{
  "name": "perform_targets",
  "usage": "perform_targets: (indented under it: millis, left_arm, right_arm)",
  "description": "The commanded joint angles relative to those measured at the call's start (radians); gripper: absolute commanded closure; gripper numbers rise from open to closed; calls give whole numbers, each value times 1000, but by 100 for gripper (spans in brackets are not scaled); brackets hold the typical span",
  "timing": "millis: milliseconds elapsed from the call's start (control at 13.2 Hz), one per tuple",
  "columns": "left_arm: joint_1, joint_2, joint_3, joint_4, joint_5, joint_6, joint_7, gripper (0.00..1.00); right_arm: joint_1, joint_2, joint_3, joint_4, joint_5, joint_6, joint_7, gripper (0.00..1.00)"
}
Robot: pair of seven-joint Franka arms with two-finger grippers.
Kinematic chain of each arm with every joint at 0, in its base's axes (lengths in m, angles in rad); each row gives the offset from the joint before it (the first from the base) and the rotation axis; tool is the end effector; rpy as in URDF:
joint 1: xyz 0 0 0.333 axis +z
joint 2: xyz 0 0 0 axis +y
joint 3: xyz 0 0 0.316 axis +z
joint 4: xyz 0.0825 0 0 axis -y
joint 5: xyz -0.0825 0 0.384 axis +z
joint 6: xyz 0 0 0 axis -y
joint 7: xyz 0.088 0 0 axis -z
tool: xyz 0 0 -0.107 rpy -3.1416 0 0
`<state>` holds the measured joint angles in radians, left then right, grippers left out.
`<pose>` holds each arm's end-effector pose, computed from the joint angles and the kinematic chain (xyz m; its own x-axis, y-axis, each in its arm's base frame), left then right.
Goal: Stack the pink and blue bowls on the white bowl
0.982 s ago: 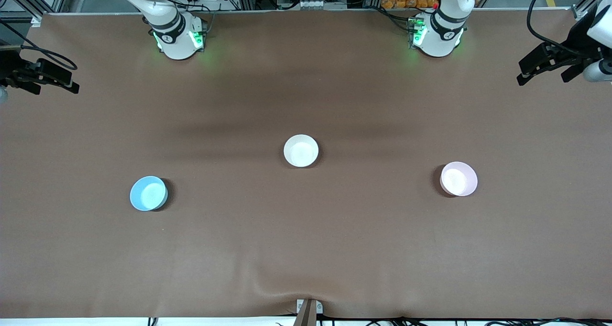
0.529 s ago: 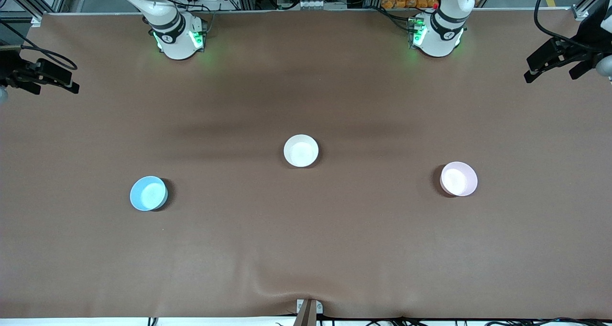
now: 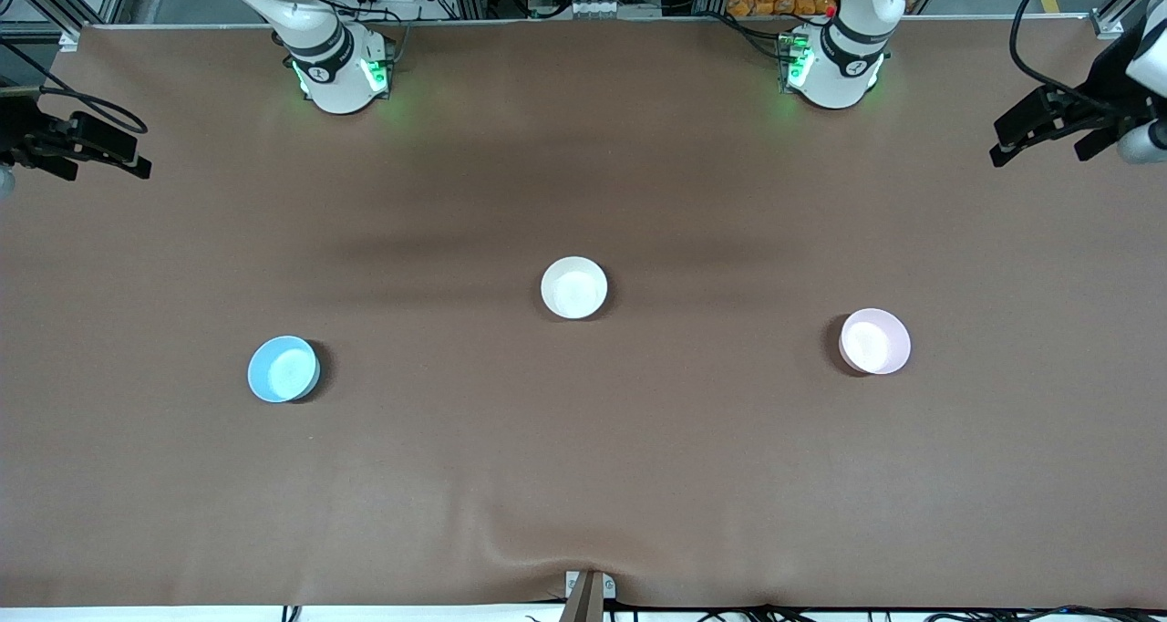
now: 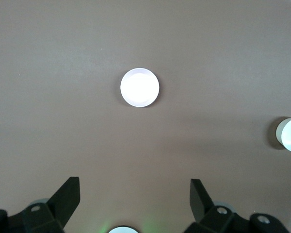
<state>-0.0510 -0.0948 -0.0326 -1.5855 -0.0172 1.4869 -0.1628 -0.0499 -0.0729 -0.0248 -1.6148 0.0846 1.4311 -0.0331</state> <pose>0.5139 -0.0460 0.6610 0.9969 0.0778 -0.0061 0.0779 -0.9969 0.0133 0.5156 -0.0291 0.6321 0.9938 -0.0293 -0.1072 -0.0390 -0.9952 -0.0899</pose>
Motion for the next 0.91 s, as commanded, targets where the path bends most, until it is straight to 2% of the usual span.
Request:
perform_targets:
  millis: [0, 302, 453, 604, 831]
  left_arm:
    - [2, 18, 0, 21, -3, -8, 20, 0]
    - [3, 55, 3, 15, 2, 75, 22, 0]
    - [5, 81, 6, -17, 11, 133, 20, 0]
    - [32, 83, 2, -124, 17, 269, 20, 0]
    - [82, 105, 0, -299, 5, 539, 23, 0]
  right_arm:
    - [-19, 5, 11, 15, -3, -9, -16, 0]
    - [-19, 5, 11, 15, -3, -9, -16, 0]
    - [-19, 7, 11, 15, -3, -9, -16, 0]
    - [-19, 7, 11, 15, -3, -9, -16, 0]
    - [-19, 7, 11, 15, -3, -9, -16, 0]
